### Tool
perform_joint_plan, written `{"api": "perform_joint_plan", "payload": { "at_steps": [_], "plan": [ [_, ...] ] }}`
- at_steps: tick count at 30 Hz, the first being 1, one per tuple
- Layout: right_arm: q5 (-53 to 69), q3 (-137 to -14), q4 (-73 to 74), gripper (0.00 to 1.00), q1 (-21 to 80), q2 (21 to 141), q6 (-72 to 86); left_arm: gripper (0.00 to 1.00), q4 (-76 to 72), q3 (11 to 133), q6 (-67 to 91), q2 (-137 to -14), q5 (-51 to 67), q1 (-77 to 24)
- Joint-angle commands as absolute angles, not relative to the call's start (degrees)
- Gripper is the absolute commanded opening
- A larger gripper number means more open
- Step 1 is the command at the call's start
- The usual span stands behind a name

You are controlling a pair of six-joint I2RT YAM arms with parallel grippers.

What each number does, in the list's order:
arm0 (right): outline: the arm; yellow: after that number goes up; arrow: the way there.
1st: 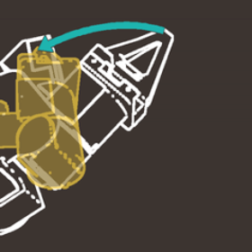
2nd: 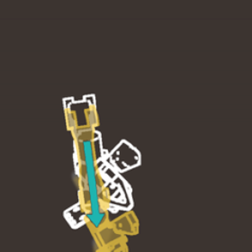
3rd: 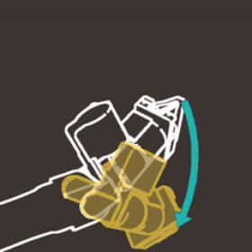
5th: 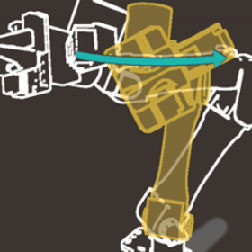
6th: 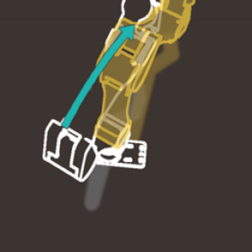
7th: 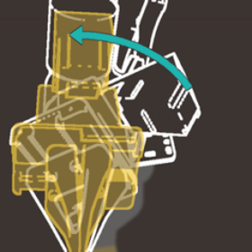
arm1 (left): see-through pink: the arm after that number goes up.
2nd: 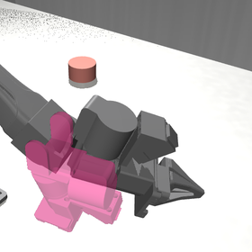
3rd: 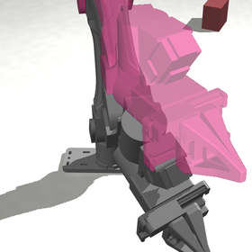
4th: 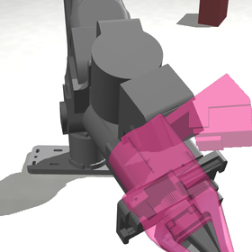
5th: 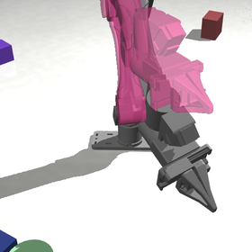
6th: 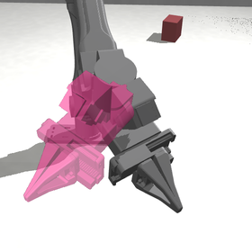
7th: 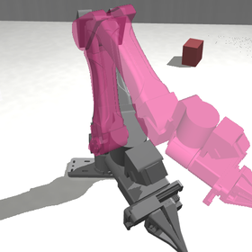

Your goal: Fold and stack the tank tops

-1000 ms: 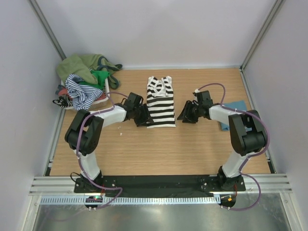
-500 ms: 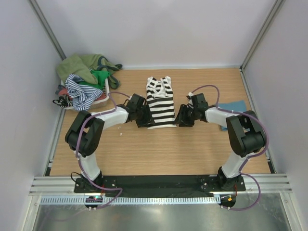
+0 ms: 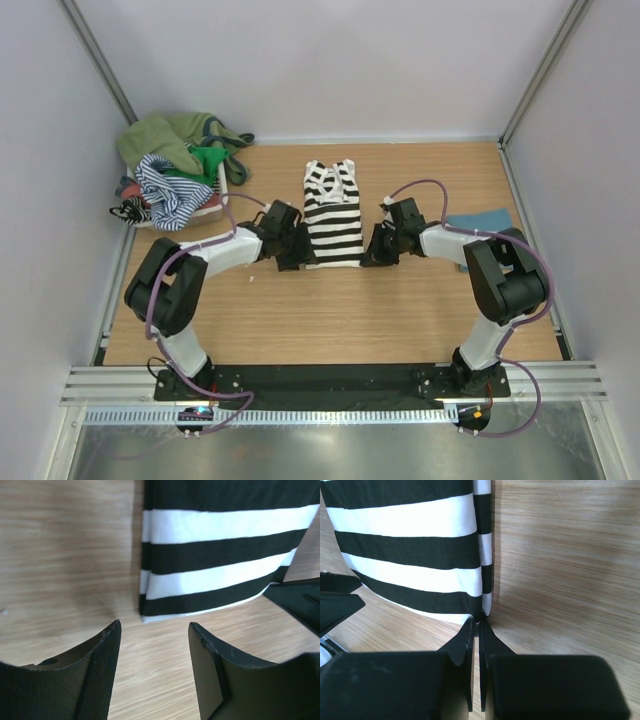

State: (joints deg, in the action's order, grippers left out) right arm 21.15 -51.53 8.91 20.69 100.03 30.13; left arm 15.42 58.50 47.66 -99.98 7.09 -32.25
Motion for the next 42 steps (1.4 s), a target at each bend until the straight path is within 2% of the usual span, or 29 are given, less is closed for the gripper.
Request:
{"api": "perform_joint_plan", "payload": {
  "at_steps": [1, 13, 18, 22, 23, 26, 29, 37, 42],
  "plan": [
    [19.2, -50.5, 8.4, 0.02, 20.9, 99.5, 29.6, 0.58, 18.5, 57.4, 45.8, -96.6, 3.7, -32.3],
    [20.0, -50.7, 8.2, 0.01, 21.1, 99.7, 30.1, 0.52, 17.6, 59.1, 45.9, -100.7, 5.8, -33.1],
    [20.1, -50.7, 8.4, 0.01, 21.3, 99.2, 30.1, 0.39, 17.3, 60.2, 46.1, -102.9, 5.8, -33.2],
    [20.0, -50.4, 8.5, 0.01, 21.4, 98.8, 30.0, 0.34, 14.6, 59.1, 46.8, -104.0, 4.6, -33.3],
    [20.0, -50.4, 8.5, 0.01, 21.4, 98.8, 30.1, 0.31, 14.2, 59.1, 46.9, -104.6, 4.6, -33.3],
    [20.0, -50.0, 8.9, 0.01, 21.8, 98.2, 30.0, 0.11, 13.4, 58.9, 47.1, -105.1, 4.3, -33.8],
    [19.5, -48.7, 9.1, 0.01, 22.0, 96.2, 30.0, 0.01, 13.2, 57.7, 47.4, -103.8, 3.3, -35.1],
    [15.7, -38.8, 12.8, 0.01, 26.7, 85.4, 30.9, 0.0, 14.4, 47.7, 49.3, -91.3, 1.1, -40.2],
    [13.1, -32.9, 18.5, 0.01, 28.6, 71.9, 33.0, 0.0, 17.1, 43.2, 51.7, -83.0, 0.5, -44.8]
  ]
}}
